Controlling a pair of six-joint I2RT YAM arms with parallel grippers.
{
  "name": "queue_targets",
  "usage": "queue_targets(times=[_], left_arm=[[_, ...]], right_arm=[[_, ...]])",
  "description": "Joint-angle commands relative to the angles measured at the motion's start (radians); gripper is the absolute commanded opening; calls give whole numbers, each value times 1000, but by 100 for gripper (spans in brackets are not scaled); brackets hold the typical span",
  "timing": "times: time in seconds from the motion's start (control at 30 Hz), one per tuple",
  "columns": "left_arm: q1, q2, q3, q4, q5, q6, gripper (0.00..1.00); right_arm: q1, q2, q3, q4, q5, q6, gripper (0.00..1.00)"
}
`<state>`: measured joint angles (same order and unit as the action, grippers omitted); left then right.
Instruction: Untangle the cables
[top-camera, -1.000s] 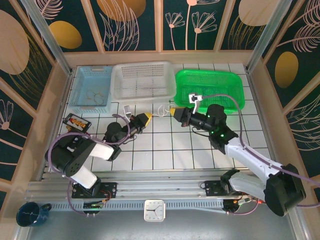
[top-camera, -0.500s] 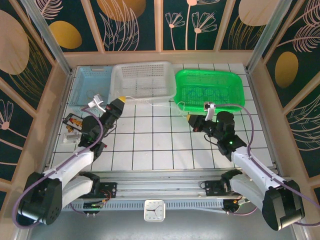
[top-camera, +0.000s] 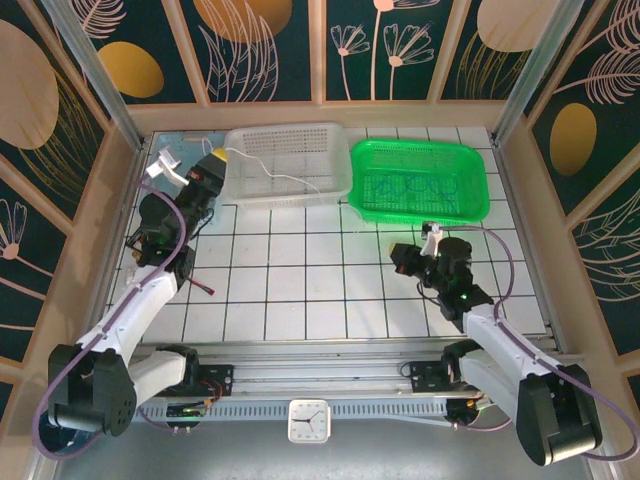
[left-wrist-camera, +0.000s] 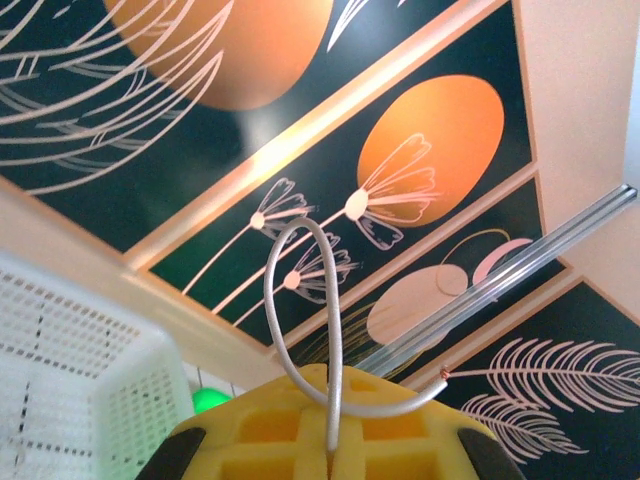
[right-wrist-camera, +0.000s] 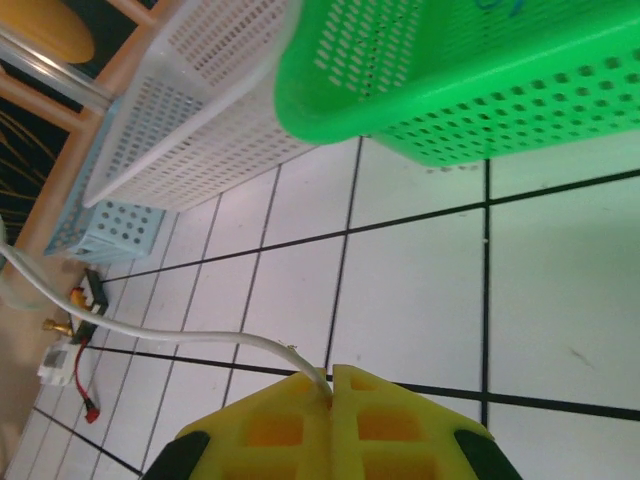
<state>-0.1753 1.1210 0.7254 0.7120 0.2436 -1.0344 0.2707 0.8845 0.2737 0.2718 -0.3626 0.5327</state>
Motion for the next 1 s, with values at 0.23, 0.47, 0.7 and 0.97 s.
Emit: queue_targets(times=[0.23,0.47,0.7,0.97], left_arm=[[40,104,222,-66,20,87,0],[123,164,381,-133,27,104,0],[145,214,443,-129,62,84,0],[145,262,467,-66,144,60,0]], right_arm=[[-38,-46,-48,-17,36,34,0],[-123,-100,-99,-46,36,61,0],[-172,-114,-111,-19,-33,84,0],[-126,-99,-26,31,-168,64,0]])
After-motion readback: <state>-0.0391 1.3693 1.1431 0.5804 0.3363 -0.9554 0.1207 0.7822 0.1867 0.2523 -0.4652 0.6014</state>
